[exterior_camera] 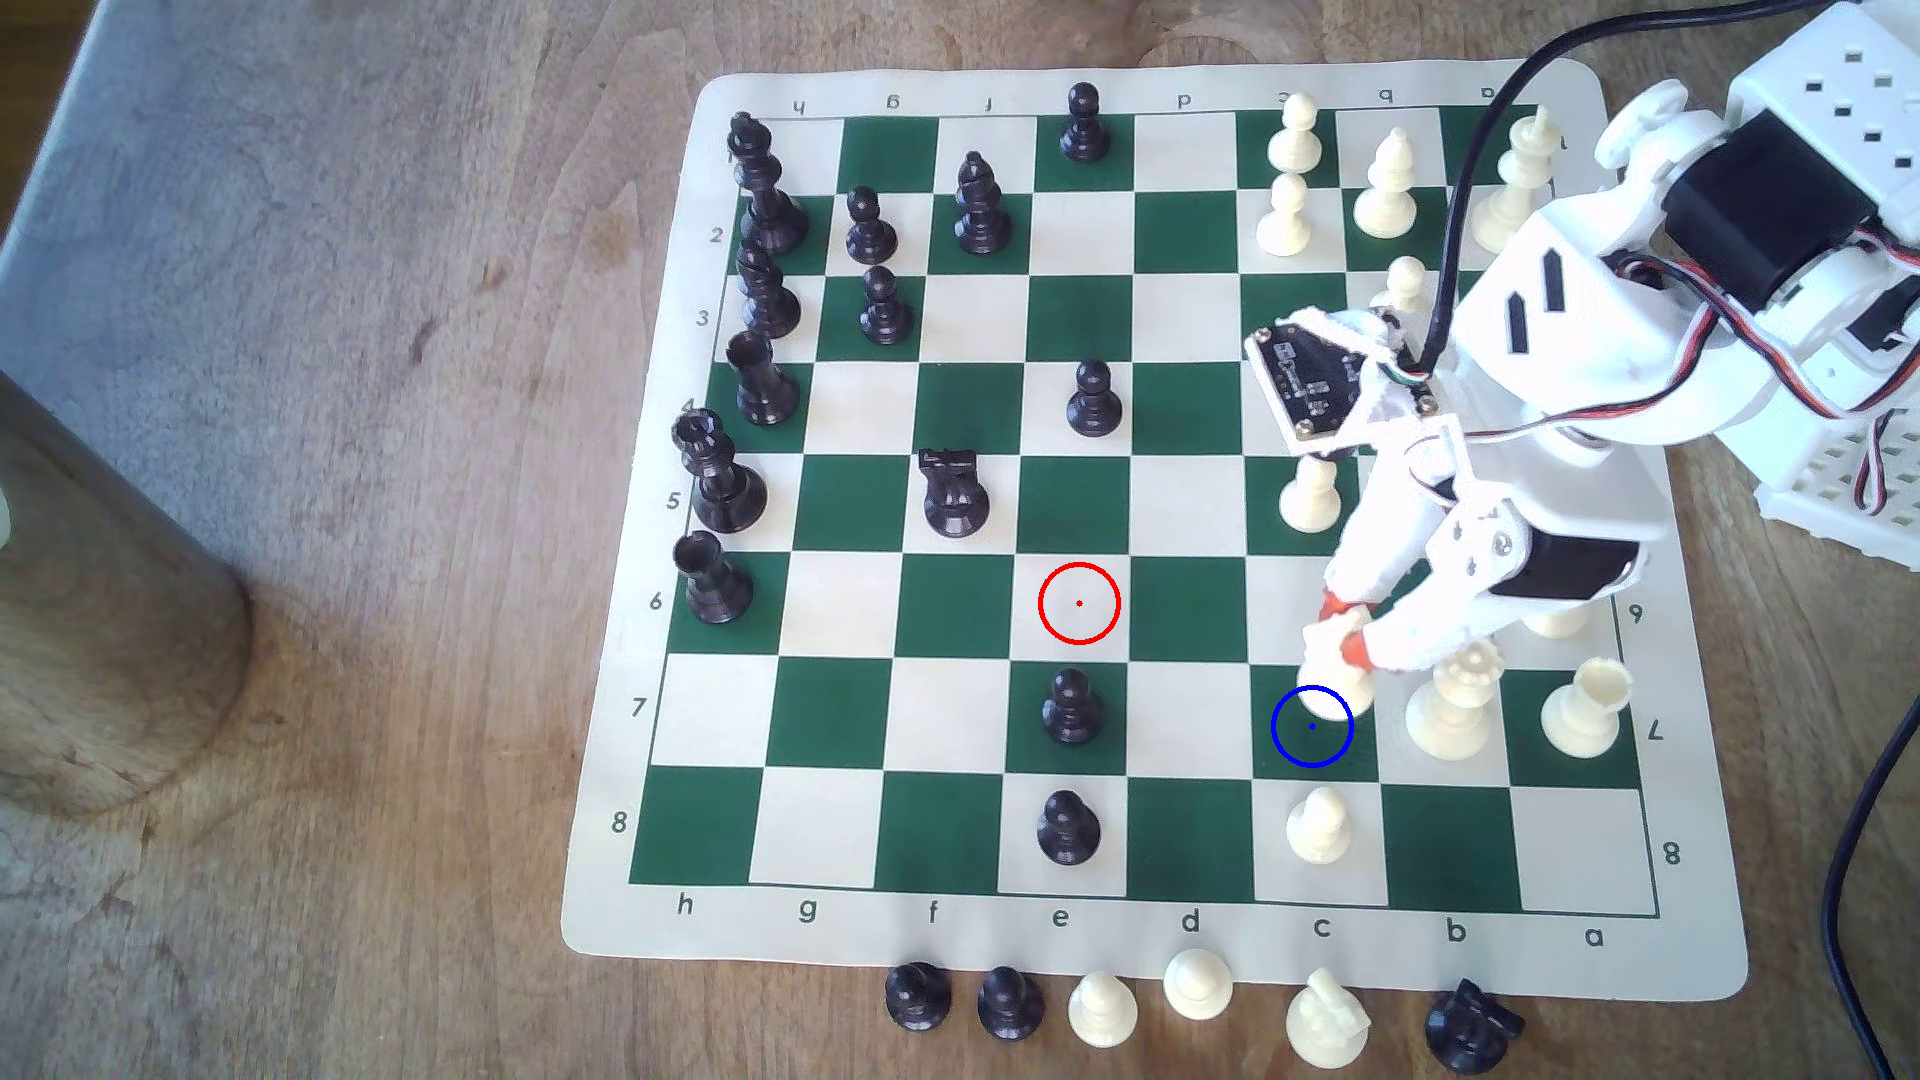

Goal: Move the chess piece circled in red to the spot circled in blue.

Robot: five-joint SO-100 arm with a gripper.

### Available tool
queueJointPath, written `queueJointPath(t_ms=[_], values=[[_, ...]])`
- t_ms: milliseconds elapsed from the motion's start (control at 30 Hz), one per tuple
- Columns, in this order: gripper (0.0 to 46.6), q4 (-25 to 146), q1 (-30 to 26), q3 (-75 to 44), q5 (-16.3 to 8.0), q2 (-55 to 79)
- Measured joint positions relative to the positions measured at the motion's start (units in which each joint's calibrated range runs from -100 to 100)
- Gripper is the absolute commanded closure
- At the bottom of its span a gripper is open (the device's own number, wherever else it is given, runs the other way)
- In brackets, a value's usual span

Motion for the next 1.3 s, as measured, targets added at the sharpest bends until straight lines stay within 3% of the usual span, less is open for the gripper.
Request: queueJointPath(t_ms=[933, 1300], values=[[46.4, -7.0, 1.0, 0.0, 0.8, 9.3], [43.5, -7.0, 1.0, 0.0, 0.8, 9.3]])
